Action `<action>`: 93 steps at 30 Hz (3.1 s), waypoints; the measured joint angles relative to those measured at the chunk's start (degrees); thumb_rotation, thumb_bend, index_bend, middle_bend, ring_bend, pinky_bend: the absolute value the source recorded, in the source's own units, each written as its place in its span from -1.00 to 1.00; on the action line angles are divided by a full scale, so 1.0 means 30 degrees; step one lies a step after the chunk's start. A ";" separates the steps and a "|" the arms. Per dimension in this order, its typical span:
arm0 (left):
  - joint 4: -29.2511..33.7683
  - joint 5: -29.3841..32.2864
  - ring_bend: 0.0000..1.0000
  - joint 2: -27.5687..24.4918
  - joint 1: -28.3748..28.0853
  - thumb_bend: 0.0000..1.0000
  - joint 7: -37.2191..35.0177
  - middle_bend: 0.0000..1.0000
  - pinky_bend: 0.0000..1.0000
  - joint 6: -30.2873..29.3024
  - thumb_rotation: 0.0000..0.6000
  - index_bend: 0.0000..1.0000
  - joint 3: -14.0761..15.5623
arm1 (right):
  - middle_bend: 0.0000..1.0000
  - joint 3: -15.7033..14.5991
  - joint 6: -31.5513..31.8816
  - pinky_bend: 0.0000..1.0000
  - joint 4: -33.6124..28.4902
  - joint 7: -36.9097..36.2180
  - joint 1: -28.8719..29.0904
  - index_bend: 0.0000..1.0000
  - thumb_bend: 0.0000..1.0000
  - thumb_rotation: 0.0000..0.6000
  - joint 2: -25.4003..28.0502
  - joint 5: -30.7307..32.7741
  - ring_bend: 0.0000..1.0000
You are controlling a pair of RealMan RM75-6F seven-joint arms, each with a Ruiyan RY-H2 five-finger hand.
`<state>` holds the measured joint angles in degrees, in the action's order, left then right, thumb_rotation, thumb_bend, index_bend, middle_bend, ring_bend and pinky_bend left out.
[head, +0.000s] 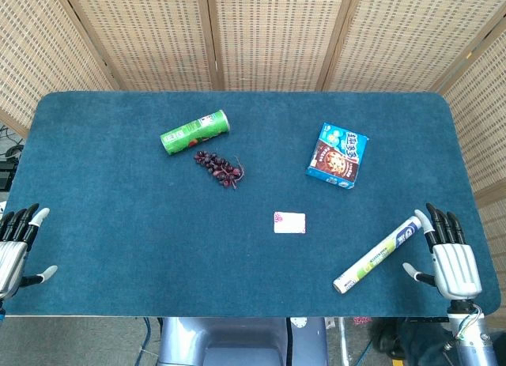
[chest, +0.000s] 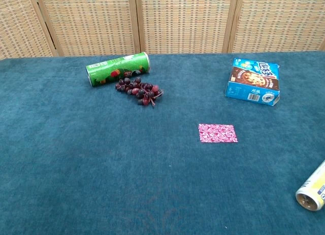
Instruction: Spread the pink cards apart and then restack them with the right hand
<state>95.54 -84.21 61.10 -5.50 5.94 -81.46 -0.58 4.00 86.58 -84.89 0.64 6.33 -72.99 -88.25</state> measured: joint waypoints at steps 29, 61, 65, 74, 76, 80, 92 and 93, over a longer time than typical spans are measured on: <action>0.0096 0.0334 -1.00 0.0140 -0.0062 -0.91 0.0434 -1.00 -1.00 0.0072 1.00 -1.00 -0.0145 | -0.83 -0.0424 -0.7545 -0.91 0.1070 -0.4503 0.5359 -0.75 1.00 1.00 -0.0732 -0.1851 -1.00; 0.0100 0.0357 -1.00 0.0092 -0.0107 -0.91 0.0281 -1.00 -1.00 0.0162 1.00 -1.00 -0.0138 | -0.82 -0.0058 -1.3866 -0.91 0.1150 0.1816 0.9692 -0.74 1.00 1.00 -0.4569 0.3322 -1.00; 0.0098 0.0358 -1.00 0.0078 -0.0109 -0.91 0.0260 -1.00 -1.00 0.0176 1.00 -1.00 -0.0128 | -0.82 -0.0293 -1.4096 -0.91 0.1157 0.2127 0.9823 -0.74 1.00 1.00 -0.4691 0.3590 -1.00; 0.0082 0.0351 -1.00 0.0086 -0.0109 -0.91 0.0264 -1.00 -1.00 0.0164 1.00 -1.00 -0.0128 | -0.82 -0.0986 -1.4335 -0.85 0.0144 0.2058 0.9921 -0.74 1.00 1.00 -0.4185 0.3144 -1.00; 0.0095 0.0354 -1.00 0.0089 -0.0106 -0.91 0.0289 -1.00 -1.00 0.0154 1.00 -1.00 -0.0130 | -0.82 -0.1164 -1.4313 -0.85 -0.0152 0.2046 0.9923 -0.74 1.00 1.00 -0.4057 0.2900 -1.00; 0.0101 0.0366 -1.00 0.0103 -0.0096 -0.91 0.0347 -1.00 -1.00 0.0130 1.00 -1.00 -0.0134 | -0.82 -0.1632 -1.4096 -0.85 -0.0976 0.2023 0.9891 -0.74 1.00 1.00 -0.3734 0.2150 -1.00; 0.0092 0.0365 -1.00 0.0112 -0.0095 -0.91 0.0326 -1.00 -1.00 0.0127 1.00 -1.00 -0.0132 | -0.82 -0.2368 -1.2825 -0.85 -0.3259 0.2166 0.9839 -0.74 1.00 1.00 -0.2577 0.0378 -1.00; 0.0090 0.0365 -1.00 0.0113 -0.0095 -0.91 0.0322 -1.00 -1.00 0.0125 1.00 -1.00 -0.0133 | -0.82 -0.2246 -1.2575 -0.85 -0.3256 0.2144 0.9837 -0.74 1.00 1.00 -0.2539 0.0299 -1.00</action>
<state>95.81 -83.12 61.44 -5.78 6.90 -81.08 -0.98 -2.74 48.86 -94.66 7.07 35.84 -80.60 -87.36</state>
